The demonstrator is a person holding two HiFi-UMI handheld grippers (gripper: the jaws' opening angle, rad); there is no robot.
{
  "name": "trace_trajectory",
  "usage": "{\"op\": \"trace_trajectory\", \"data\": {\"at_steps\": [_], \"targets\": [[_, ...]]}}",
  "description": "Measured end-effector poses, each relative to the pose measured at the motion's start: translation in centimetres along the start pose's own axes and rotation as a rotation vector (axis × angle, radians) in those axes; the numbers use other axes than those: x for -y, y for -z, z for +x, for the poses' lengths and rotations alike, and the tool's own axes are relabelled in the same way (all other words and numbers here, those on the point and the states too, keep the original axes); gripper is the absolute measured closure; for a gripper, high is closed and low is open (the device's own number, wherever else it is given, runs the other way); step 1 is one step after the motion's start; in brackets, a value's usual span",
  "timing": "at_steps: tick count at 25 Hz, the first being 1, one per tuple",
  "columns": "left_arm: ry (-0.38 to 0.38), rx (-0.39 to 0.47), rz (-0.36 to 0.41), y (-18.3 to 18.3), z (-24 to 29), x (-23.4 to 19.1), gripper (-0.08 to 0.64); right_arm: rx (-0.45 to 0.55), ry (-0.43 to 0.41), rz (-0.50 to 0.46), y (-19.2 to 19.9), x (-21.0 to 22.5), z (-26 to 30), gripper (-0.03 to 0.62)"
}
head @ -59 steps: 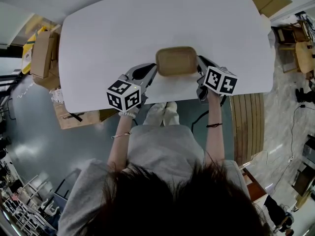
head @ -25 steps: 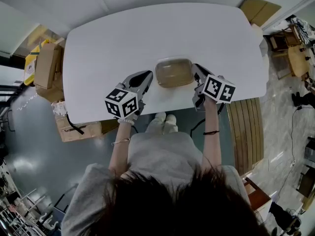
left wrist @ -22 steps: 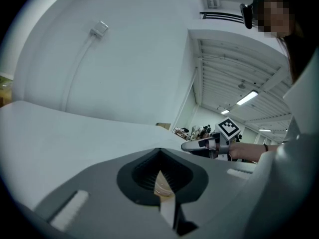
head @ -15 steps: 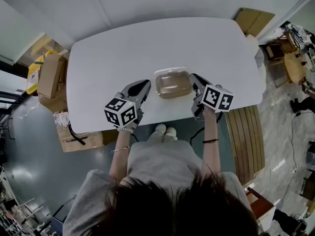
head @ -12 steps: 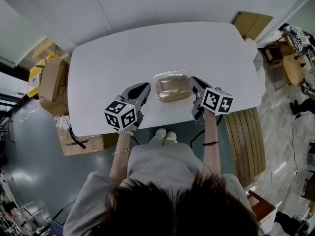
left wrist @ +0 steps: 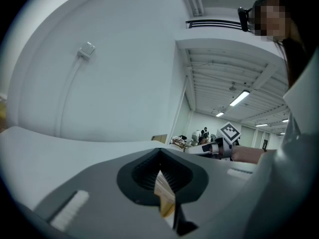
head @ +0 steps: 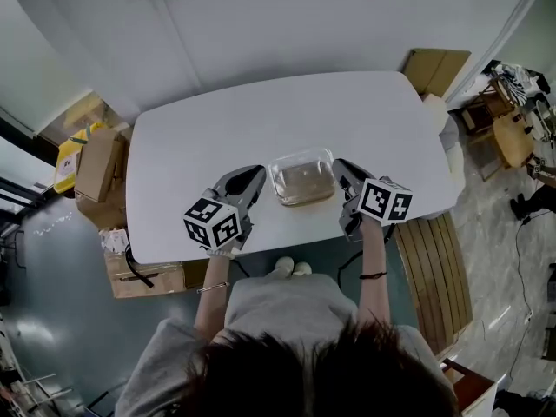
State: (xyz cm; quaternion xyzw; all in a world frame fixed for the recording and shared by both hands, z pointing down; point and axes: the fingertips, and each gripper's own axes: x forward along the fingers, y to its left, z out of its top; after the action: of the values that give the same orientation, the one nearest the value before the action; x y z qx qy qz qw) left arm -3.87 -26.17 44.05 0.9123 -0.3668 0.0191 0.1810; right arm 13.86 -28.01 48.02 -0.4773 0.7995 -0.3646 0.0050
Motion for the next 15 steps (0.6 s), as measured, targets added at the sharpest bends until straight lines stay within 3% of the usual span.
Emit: {"op": "trace_trajectory", "data": {"at_steps": [15], "targets": [[0.017, 0.075, 0.043, -3.4, -1.2, 1.8, 0.569, 0.072, -0.072, -0.046, -3.5, -2.5, -2.6, 0.546]]}}
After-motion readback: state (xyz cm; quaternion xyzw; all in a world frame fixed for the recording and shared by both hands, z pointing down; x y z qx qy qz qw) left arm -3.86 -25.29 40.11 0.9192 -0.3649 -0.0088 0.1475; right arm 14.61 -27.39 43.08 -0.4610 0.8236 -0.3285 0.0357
